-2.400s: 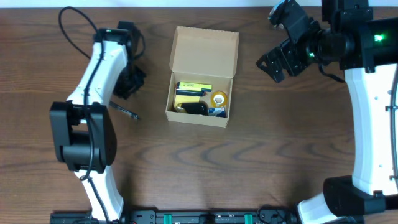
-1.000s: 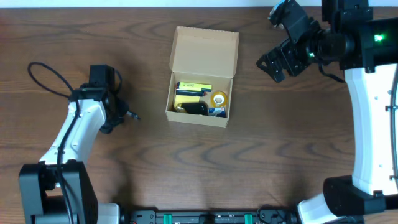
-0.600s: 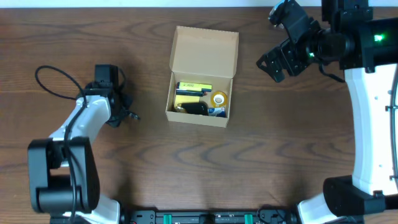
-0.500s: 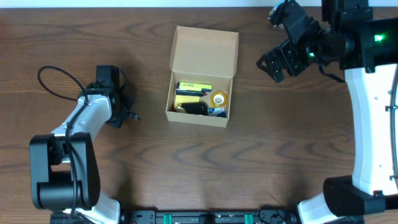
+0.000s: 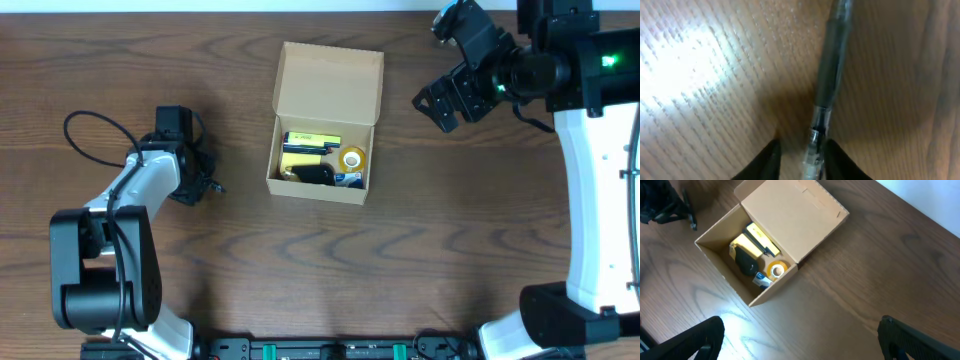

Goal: Pack container
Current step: 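Lower the left gripper onto the black pen and close on it, then carry the pen with the left gripper and lower it into the box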

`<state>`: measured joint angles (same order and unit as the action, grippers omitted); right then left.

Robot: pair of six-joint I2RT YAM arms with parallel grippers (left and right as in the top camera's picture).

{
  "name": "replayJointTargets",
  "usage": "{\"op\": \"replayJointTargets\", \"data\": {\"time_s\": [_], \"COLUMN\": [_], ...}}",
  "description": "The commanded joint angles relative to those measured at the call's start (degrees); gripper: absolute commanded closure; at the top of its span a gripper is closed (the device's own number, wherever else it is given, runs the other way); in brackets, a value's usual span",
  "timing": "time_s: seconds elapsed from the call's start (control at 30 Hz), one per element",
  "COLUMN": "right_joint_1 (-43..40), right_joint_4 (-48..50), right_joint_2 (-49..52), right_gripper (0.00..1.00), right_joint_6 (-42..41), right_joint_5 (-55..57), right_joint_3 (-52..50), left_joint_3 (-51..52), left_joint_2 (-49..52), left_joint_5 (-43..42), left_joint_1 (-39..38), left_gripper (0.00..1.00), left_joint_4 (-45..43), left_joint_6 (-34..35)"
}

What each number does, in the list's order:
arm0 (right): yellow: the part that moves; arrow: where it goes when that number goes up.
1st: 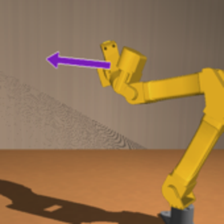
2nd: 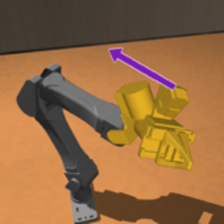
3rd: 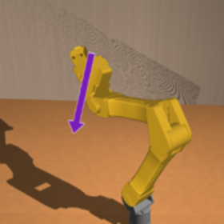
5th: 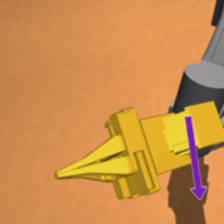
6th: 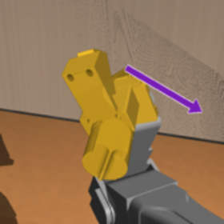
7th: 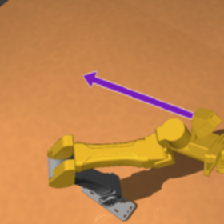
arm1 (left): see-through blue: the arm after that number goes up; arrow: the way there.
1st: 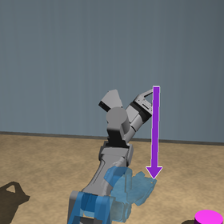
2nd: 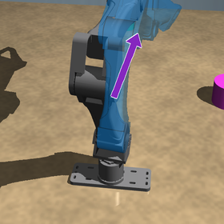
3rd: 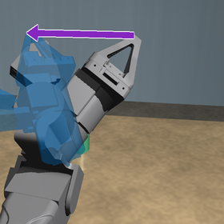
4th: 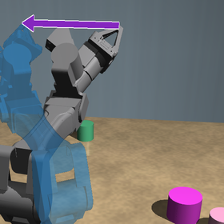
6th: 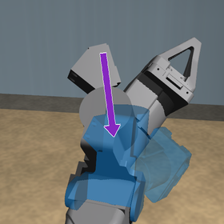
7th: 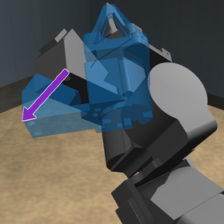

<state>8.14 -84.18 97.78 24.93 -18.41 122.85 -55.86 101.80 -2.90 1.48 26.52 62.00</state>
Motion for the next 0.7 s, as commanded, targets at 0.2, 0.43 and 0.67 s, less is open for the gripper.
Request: {"op": "replayJointTargets", "data": {"time_s": [0.2, 0.43, 0.67], "right_joint_1": [-0.24, -0.24, -0.24], "right_joint_4": [-0.04, -0.04, -0.02], "right_joint_2": [0.15, 0.15, 0.15], "right_gripper": [0.01, 0.01, 0.01], "right_joint_6": [0.63, 0.63, 0.61], "right_joint_5": [-0.33, -0.33, -0.35], "right_joint_3": [0.48, 0.48, 0.48], "left_joint_3": [0.57, 0.57, -0.09], "left_joint_2": [2.56, 2.56, 2.54], "left_joint_5": [-1.88, -1.79, -3.21], "left_joint_1": [0.55, 0.55, 0.52], "left_gripper": [0.81, 0.88, 0.94], "left_joint_4": [3.78, 4.9, 5.05], "left_joint_6": [1.51, 1.44, 1.46]}}
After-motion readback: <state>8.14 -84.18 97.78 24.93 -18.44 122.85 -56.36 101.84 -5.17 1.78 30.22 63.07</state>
